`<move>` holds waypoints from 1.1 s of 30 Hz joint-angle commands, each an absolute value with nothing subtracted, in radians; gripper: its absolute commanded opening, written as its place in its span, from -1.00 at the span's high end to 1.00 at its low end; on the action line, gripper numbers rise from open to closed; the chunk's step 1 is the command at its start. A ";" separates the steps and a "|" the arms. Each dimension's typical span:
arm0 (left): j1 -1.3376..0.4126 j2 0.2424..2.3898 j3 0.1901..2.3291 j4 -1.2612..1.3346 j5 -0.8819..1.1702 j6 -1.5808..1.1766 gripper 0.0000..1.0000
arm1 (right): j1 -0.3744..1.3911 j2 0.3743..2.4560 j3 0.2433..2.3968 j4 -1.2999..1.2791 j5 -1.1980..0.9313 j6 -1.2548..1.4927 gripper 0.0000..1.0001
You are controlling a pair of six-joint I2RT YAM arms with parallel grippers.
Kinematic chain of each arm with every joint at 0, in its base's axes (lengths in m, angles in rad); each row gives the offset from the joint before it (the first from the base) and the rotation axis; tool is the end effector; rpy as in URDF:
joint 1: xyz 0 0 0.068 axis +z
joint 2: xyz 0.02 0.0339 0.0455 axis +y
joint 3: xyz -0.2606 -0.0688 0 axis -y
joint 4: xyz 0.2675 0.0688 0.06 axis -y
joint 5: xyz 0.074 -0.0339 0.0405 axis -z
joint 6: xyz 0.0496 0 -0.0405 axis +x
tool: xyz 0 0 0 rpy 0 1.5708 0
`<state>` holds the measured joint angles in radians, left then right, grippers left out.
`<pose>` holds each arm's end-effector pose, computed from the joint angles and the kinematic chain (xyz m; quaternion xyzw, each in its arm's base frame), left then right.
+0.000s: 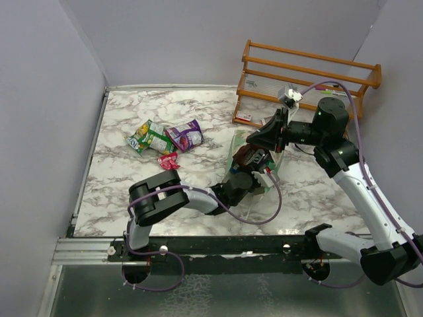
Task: Take the snacks out of the paper bag
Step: Take out the snack from the paper bag.
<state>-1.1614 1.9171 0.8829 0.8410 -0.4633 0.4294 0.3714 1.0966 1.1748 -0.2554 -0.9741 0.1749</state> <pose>0.1847 -0.3700 0.1367 0.4345 0.6302 -0.0559 0.6411 0.2304 0.1338 0.4081 -0.3654 0.6450 0.4986 0.4493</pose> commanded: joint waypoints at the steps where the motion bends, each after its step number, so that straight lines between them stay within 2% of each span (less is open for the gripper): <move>1: -1.147 1.905 0.928 0.825 -0.535 0.513 0.54 | 0.376 1.038 1.179 -0.237 -0.986 0.185 0.97; 4: -1.148 1.861 0.918 0.794 -0.541 0.504 0.79 | 0.376 1.031 1.175 -0.253 -0.975 0.170 0.97; 10: -1.149 1.672 0.859 0.682 -0.464 0.372 0.99 | 0.376 1.014 1.148 -0.259 -0.937 0.142 0.96; 23: -1.162 1.232 0.739 0.512 -0.024 0.145 1.00 | 0.375 0.948 1.066 -0.182 -0.749 0.159 0.97; 29: -1.166 0.999 0.744 0.434 0.056 0.110 1.00 | 0.376 0.903 1.041 -0.191 -0.628 0.146 0.97; 33: -1.165 0.864 0.760 0.366 0.027 0.121 1.00 | 0.375 0.863 1.020 -0.190 -0.535 0.151 0.97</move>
<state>-1.1622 0.9932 0.7326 0.3943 -0.0059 0.1379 0.3721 0.9100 1.0370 -0.2241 -0.6769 0.1524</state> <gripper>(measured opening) 0.011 0.020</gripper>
